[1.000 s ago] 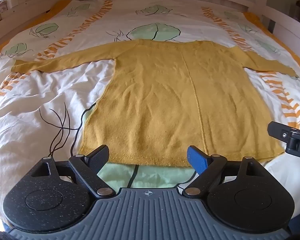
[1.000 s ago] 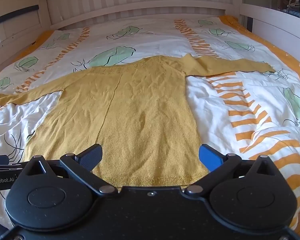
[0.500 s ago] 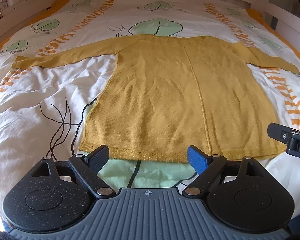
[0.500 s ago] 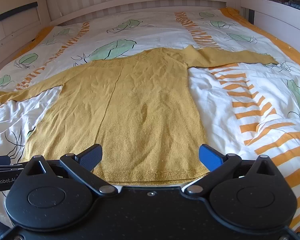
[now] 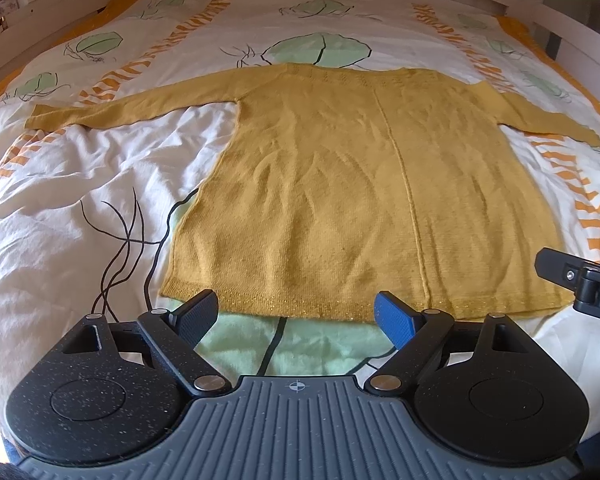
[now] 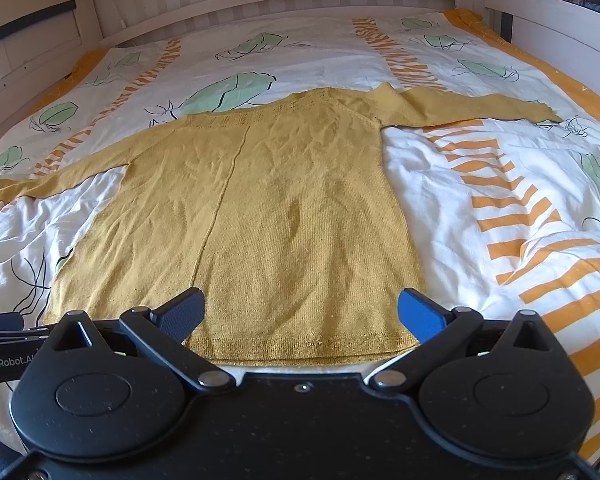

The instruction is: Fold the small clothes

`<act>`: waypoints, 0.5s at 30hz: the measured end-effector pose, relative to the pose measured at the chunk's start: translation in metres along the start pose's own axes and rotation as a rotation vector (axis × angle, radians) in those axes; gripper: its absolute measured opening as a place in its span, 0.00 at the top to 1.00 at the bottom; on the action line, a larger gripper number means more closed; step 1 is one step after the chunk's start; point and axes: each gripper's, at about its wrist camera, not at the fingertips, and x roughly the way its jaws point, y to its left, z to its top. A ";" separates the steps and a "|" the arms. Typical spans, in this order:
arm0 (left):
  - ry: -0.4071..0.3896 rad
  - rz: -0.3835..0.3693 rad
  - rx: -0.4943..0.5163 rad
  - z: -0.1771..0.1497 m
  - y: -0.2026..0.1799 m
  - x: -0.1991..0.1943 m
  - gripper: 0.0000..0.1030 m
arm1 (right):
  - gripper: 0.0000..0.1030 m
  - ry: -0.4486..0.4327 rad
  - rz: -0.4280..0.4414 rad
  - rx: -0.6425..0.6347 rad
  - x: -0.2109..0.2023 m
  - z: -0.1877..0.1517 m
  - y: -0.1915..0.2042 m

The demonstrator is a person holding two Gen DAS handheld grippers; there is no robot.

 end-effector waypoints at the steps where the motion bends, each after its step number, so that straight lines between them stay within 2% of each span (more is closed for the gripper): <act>1: 0.000 0.000 0.000 0.000 0.000 0.000 0.17 | 0.01 0.001 0.001 -0.001 0.000 0.000 0.000; 15: 0.003 -0.002 -0.002 -0.001 0.003 0.002 0.17 | 0.01 0.009 0.008 -0.005 0.003 0.000 0.003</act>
